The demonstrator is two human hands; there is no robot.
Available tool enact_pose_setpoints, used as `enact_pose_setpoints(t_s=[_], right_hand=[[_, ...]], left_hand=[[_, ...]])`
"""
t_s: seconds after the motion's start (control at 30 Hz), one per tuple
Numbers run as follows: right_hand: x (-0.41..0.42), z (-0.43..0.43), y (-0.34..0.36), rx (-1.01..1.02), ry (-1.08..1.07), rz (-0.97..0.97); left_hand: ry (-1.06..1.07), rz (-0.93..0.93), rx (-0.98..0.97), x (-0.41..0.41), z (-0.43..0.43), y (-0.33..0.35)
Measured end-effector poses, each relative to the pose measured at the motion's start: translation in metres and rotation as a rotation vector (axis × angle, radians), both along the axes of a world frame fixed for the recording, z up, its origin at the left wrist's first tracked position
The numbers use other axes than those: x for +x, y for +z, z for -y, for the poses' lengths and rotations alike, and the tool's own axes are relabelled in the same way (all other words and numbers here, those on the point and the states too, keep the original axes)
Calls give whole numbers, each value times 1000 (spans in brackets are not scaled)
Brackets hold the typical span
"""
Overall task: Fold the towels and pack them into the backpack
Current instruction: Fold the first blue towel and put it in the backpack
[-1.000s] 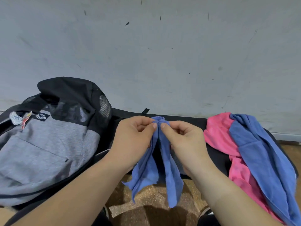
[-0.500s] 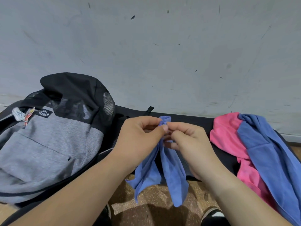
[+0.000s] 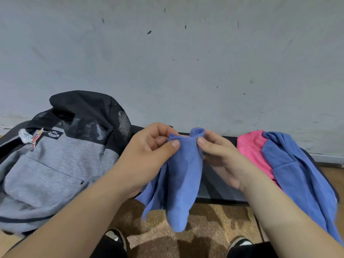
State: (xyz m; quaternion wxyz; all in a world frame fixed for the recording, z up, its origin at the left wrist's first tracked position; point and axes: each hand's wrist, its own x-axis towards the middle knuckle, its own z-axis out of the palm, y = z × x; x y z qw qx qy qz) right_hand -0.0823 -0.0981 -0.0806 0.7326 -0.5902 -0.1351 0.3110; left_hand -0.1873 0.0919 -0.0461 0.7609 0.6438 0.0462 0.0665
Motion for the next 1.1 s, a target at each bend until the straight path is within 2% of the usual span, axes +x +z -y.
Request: enact_pose_setpoints(t_s=[0.1, 0.2, 0.33, 0.43, 0.57, 0.67, 0.77, 1.0, 1.1], right_hand=[[-5, 4, 2, 89, 85, -24], [-10, 7, 4, 95, 12, -21], [-28, 5, 14, -58, -130, 270], [-47, 5, 32, -63, -197, 396], [-55, 14, 41, 49, -201, 304], [-46, 18, 29, -73, -201, 155], [-37, 21, 19, -249, -198, 208], [-29, 18, 15, -111, -281, 241], [-21, 17, 14, -122, -327, 214]], left_hand=[[-16, 40, -94, -6, -11, 6], [99, 38, 58, -9, -20, 6], [131, -1, 312, -15, -27, -1], [89, 0, 354, -23, -27, -1], [46, -3, 245, -29, -26, 4], [61, -93, 337, -26, -27, -5], [37, -157, 423, -23, -27, -9], [84, -168, 365, -9, -25, -9], [141, -176, 441, 6, -26, -18]])
